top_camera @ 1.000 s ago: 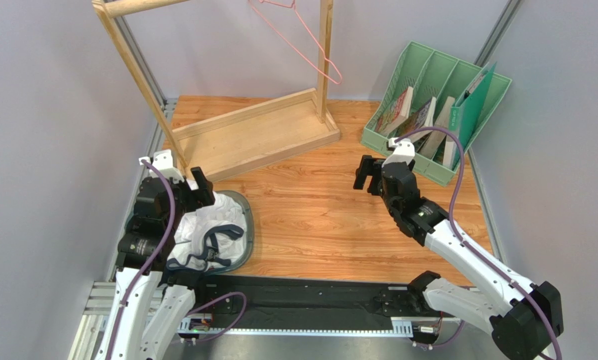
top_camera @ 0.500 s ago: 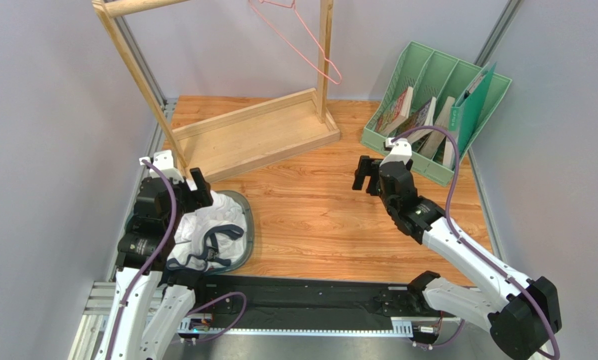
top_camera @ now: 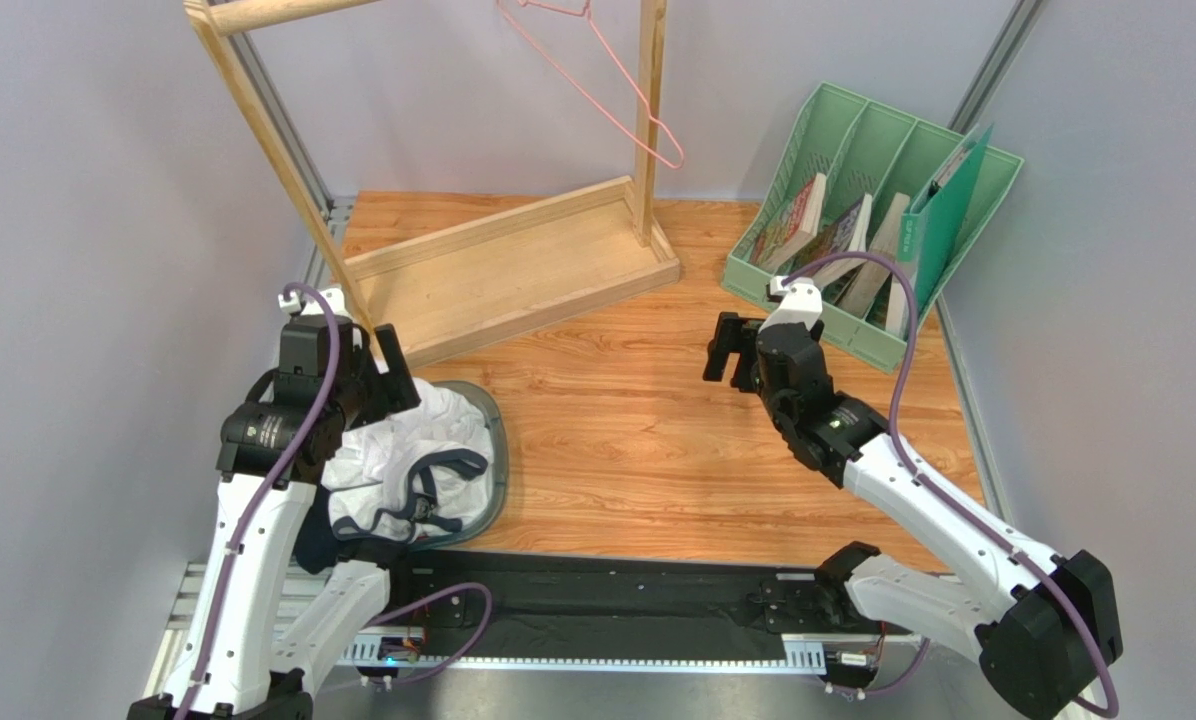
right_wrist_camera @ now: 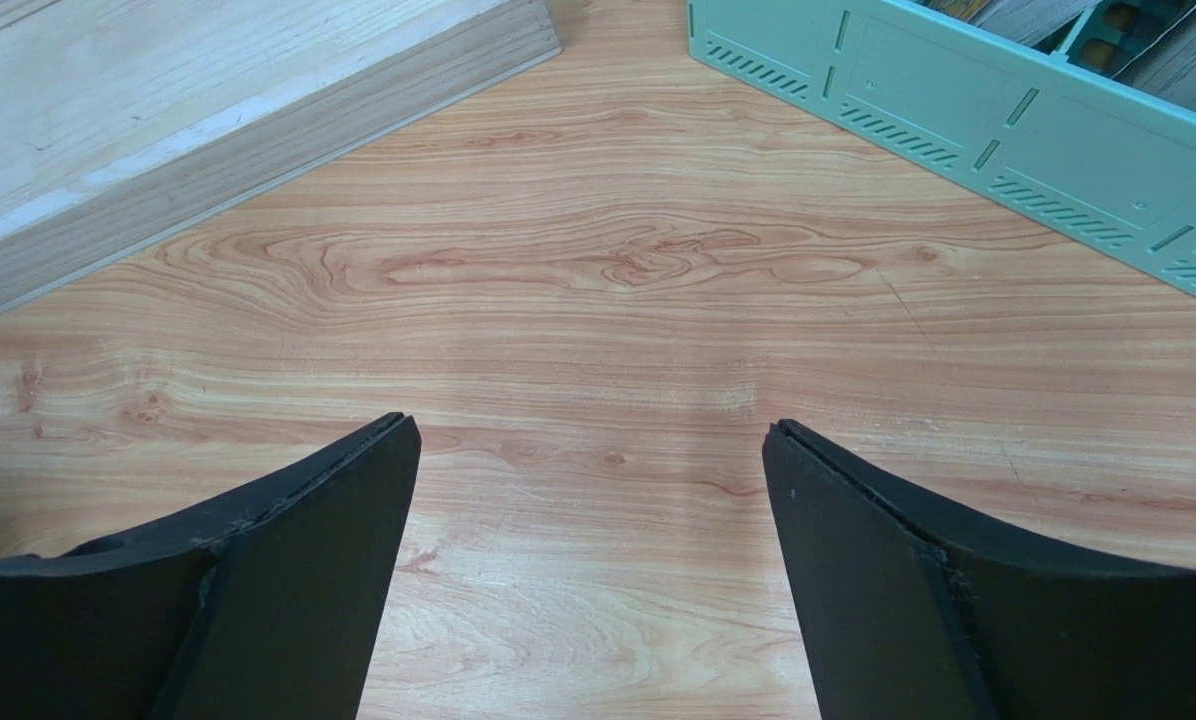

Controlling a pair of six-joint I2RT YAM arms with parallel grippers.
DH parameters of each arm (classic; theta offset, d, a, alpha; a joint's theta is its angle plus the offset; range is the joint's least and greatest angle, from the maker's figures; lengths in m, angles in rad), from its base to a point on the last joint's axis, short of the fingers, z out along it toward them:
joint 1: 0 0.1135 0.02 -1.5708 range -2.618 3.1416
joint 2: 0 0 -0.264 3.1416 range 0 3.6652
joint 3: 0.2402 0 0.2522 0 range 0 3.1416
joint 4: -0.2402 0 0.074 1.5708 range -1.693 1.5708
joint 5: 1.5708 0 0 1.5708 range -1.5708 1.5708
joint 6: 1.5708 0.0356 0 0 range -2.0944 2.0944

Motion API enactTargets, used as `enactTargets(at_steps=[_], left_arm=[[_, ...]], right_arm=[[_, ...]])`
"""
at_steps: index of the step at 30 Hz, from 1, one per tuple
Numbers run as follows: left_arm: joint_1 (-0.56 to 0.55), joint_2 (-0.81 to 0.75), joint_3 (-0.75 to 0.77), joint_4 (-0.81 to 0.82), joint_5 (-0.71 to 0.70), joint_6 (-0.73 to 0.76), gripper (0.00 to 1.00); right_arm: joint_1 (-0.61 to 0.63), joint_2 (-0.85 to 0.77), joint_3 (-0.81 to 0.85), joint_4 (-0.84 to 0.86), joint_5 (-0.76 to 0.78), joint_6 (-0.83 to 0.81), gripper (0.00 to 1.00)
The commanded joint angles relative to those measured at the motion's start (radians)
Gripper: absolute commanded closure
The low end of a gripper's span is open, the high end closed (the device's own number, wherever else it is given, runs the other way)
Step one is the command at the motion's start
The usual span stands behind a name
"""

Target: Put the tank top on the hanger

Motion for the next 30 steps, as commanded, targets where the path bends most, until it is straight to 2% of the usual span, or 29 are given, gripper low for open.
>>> enactTargets(at_steps=[1, 3, 10, 17, 19, 21, 23, 24, 26, 30], left_arm=[[-0.002, 0.004, 0.022, -0.211, 0.067, -0.093, 0.12], [-0.002, -0.015, 0.002, -0.263, 0.080, -0.100, 0.12], [-0.002, -0.064, -0.104, -0.299, 0.098, -0.119, 0.11], [-0.002, -0.087, -0.211, -0.193, 0.224, -0.181, 0.16], [-0.002, -0.088, -0.232, -0.178, 0.225, -0.183, 0.20], [-0.004, -0.087, -0.243, -0.164, 0.224, -0.180, 0.29], [-0.002, -0.081, -0.242, -0.151, 0.235, -0.177, 0.58], [-0.002, -0.082, -0.239, -0.148, 0.235, -0.179, 0.81], [-0.002, -0.085, -0.226, -0.147, 0.225, -0.180, 0.98], [-0.002, -0.081, -0.129, -0.147, 0.204, -0.160, 1.00]], right_arm=[[-0.004, 0.001, -0.014, 0.030, -0.002, 0.025, 0.09], [-0.004, 0.002, -0.025, 0.032, 0.001, 0.031, 0.09], [-0.004, 0.019, -0.043, 0.052, -0.027, 0.062, 0.09], [-0.004, 0.045, -0.032, 0.075, -0.054, 0.066, 0.10], [-0.004, 0.047, -0.031, 0.075, -0.059, 0.068, 0.10], [-0.004, 0.042, -0.035, 0.075, -0.059, 0.069, 0.10], [-0.003, 0.037, -0.037, 0.075, -0.056, 0.069, 0.10], [-0.004, 0.039, -0.038, 0.075, -0.056, 0.068, 0.10], [-0.004, 0.037, -0.037, 0.070, -0.054, 0.066, 0.10], [-0.004, 0.037, -0.026, 0.064, -0.054, 0.062, 0.11]])
